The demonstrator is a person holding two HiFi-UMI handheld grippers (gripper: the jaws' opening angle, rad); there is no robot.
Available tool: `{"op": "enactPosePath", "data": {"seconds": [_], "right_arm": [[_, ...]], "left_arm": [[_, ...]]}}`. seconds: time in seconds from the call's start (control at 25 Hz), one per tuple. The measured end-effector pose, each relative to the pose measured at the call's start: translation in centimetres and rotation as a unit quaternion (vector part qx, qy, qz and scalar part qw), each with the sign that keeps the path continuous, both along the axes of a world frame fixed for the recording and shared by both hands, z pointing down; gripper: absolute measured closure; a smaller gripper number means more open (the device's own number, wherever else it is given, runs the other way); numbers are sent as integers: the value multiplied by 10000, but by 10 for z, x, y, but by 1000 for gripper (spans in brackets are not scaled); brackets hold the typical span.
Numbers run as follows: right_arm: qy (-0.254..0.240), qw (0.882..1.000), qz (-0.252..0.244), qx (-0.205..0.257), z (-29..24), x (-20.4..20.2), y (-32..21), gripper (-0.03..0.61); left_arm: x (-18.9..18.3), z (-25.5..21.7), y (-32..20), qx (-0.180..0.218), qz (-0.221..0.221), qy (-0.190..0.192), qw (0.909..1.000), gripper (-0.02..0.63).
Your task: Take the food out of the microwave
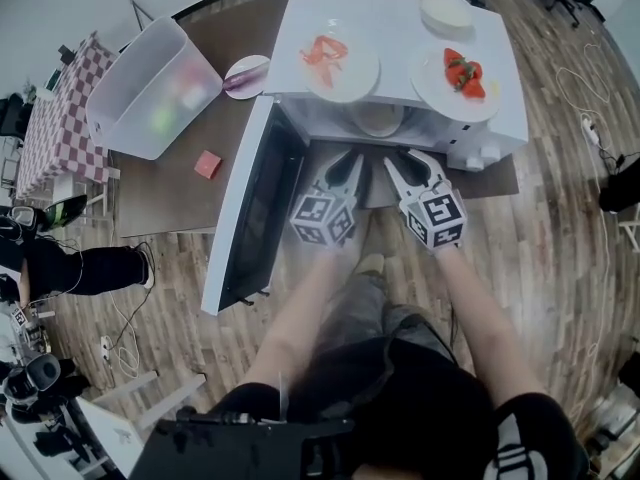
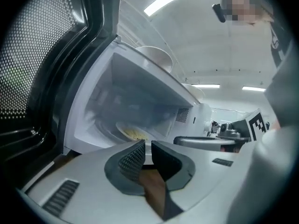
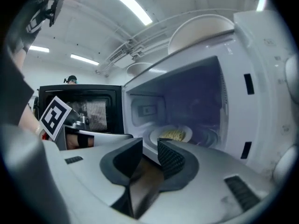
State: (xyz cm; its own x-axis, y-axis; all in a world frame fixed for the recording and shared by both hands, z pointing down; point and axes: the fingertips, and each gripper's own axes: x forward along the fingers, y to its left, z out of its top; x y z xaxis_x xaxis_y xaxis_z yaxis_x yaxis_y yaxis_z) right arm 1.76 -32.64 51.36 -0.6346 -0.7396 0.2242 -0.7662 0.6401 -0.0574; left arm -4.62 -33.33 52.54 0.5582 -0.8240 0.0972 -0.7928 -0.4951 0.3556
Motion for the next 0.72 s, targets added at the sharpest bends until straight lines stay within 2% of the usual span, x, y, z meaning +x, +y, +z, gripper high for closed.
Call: {"op": "enactPosePath", "data": {"seconds": [0.28, 0.48, 0.52, 0.56, 0.72], "right_arm": [[859, 9956, 70, 379, 3, -12, -22, 474], [1541, 9866, 150, 516, 12, -12, -38, 474], [1675, 9844, 118, 523, 14, -13, -40, 460], [1815, 9819, 58, 533, 16, -14, -41, 402], [2417, 9673, -134, 761, 18, -20, -45, 397]], "left_arm": [[-7, 11, -11, -146, -208, -347, 9991, 566], [-6, 17, -17, -217, -246, -317, 9990, 566], [-6, 18, -18, -224, -244, -303, 9990, 566], [-6, 19, -19, -232, -241, -292, 9990, 566], [-6, 22, -22, -277, -239, -246, 9990, 566]]}}
